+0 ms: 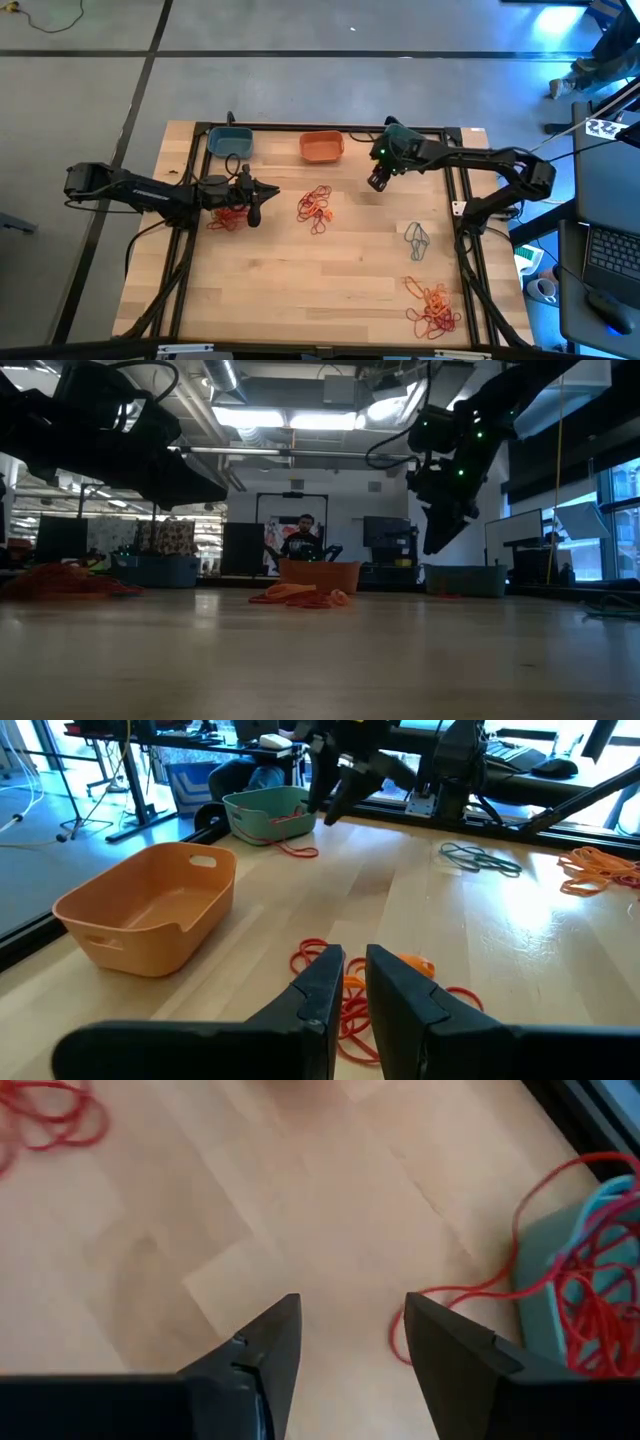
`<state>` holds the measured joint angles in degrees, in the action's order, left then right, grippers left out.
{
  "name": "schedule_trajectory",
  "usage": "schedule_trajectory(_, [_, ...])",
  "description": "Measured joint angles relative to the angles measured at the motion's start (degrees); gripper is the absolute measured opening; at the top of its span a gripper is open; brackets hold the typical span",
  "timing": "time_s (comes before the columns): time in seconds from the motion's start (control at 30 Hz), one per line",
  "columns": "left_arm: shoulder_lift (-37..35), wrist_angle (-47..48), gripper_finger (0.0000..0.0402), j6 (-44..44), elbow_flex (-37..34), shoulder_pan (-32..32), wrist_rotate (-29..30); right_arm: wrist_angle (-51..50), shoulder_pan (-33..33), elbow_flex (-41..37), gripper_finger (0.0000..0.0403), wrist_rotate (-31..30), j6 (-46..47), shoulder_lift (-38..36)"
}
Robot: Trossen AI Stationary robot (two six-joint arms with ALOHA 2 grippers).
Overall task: Sort rubber bands into baskets
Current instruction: Put the red rubber band into the green bin
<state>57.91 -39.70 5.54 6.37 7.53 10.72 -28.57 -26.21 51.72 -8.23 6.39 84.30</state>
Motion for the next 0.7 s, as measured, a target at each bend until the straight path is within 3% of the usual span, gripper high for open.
schedule_trajectory(0.33, [0.0,0.0,0.0045,0.0,0.0,0.0,0.0,-0.2,0.0,0.0,0.0177,-1.6,5.9,5.2])
schedule_trajectory(0.53, [0.0,0.0,0.0045,0.0,0.0,0.0,0.0,-0.5,-0.1,0.0,0.0177,-7.0,7.5,8.5])
schedule_trajectory(0.7, [0.0,0.0,0.0045,0.0,0.0,0.0,0.0,0.5,-1.3,0.0,0.0177,-7.7,7.5,10.3])
